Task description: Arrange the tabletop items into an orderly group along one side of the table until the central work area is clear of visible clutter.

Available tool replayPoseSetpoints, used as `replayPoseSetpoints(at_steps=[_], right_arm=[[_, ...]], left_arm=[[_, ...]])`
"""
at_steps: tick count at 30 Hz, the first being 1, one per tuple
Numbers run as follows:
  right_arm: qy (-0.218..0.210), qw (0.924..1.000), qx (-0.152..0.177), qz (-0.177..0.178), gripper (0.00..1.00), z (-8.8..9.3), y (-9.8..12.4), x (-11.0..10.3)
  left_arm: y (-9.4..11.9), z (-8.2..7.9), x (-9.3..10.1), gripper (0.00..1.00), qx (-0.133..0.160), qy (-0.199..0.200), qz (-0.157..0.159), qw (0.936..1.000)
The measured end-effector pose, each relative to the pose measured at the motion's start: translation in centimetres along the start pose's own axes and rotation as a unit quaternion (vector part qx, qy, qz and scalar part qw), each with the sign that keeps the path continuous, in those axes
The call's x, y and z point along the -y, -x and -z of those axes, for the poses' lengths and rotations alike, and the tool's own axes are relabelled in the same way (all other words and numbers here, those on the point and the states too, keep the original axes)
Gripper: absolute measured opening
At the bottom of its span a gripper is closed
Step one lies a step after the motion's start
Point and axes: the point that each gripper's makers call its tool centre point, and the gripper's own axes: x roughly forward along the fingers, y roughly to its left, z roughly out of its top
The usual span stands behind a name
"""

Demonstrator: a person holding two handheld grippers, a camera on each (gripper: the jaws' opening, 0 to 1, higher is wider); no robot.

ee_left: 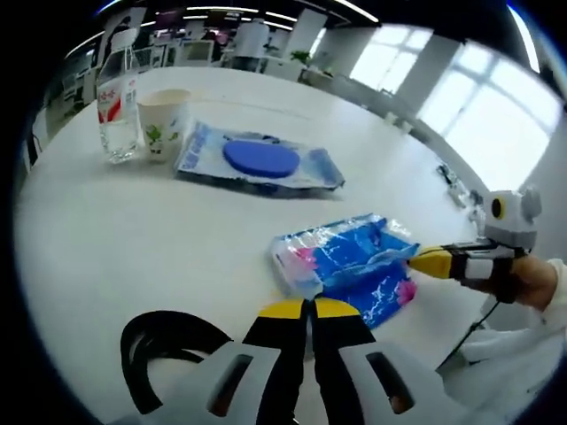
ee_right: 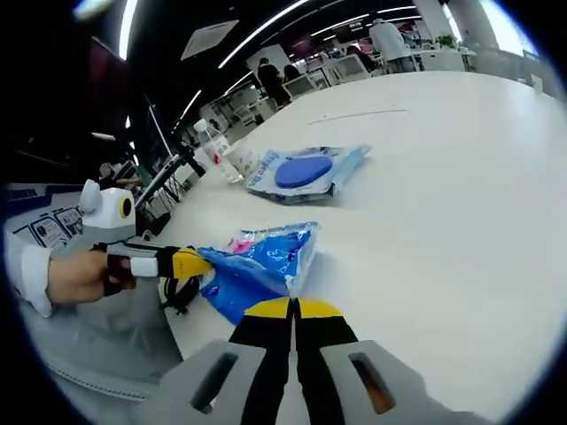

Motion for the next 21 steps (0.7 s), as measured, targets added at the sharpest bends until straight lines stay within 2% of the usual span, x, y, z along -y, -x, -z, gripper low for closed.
replayPoseSetpoints(at_steps=[4, 10, 14, 21], right_arm=[[-0.001, 0.9999, 0.007, 0.009, 0.0, -0.7, 0.5, 0.5], [-0.022, 0.9994, 0.018, 0.018, 0.0, -1.0, 1.2, 1.2], [-0.027, 0.9992, 0.021, 0.02, 0.0, -1.1, 1.2, 1.4], [-0.036, 0.9985, 0.033, 0.027, 0.0, -2.1, 1.5, 2.2]], left_arm=[[0.0, -0.6, 0.7, 0.0, 0.01, -0.007, 0.014, 0.9998], [-0.2, -1.5, 1.6, 0.0, 0.023, 0.015, 0.035, 0.999], [-0.3, -1.9, 2.0, 0.0, 0.027, 0.015, 0.043, 0.9986], [-0.4, -3.8, 2.8, 0.0, 0.052, 0.022, 0.061, 0.9965]])
